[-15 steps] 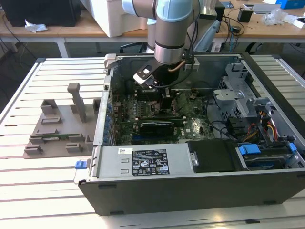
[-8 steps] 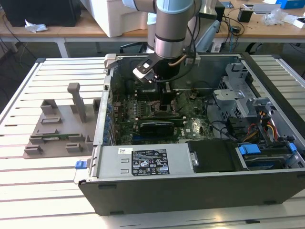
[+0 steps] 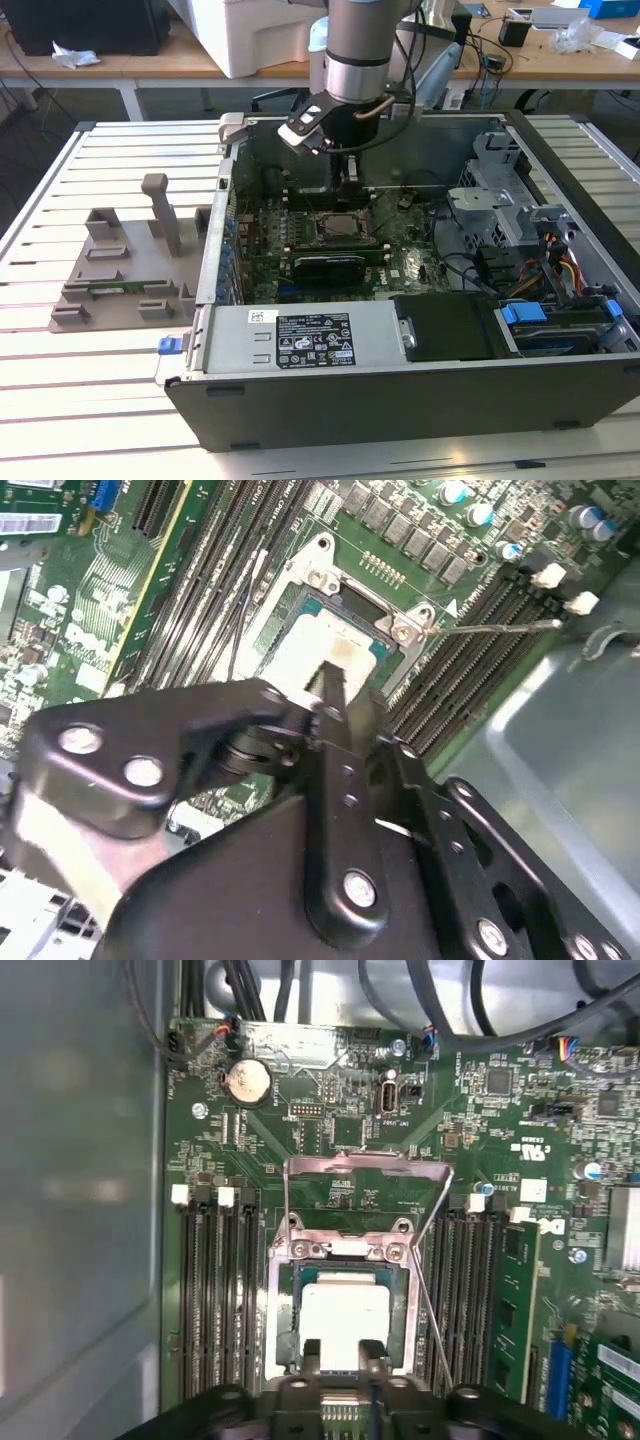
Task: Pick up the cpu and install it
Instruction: 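Place the cpu into insertion slot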
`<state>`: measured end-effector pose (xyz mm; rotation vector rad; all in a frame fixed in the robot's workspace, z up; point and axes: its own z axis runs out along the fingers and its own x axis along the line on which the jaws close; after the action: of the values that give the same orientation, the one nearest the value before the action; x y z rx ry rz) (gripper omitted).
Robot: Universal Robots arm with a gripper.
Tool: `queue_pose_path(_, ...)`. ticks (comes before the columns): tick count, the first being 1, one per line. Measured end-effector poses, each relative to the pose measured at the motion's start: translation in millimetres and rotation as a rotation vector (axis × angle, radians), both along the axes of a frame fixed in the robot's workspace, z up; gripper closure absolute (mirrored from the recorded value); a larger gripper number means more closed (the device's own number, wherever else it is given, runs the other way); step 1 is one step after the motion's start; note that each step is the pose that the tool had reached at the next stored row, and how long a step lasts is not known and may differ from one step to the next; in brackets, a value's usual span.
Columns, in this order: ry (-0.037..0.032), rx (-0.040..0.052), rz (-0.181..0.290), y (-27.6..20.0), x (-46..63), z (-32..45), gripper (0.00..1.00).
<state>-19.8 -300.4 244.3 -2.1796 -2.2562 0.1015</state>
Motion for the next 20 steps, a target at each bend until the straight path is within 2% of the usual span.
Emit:
queue_pose_path(1,0.0,-0.0001,0.0,0.7,0.0,7.4,0.84)
queue_pose_path(2,0.0,-0.0001,0.0,1.0,0.1,14.2,0.89)
queue_pose_path(10,0.0,-0.0001,0.0,1.3,0.0,40.9,0.89)
queue_pose_path(20,0.0,0.0001,0.0,1.3,0.0,42.0,0.89)
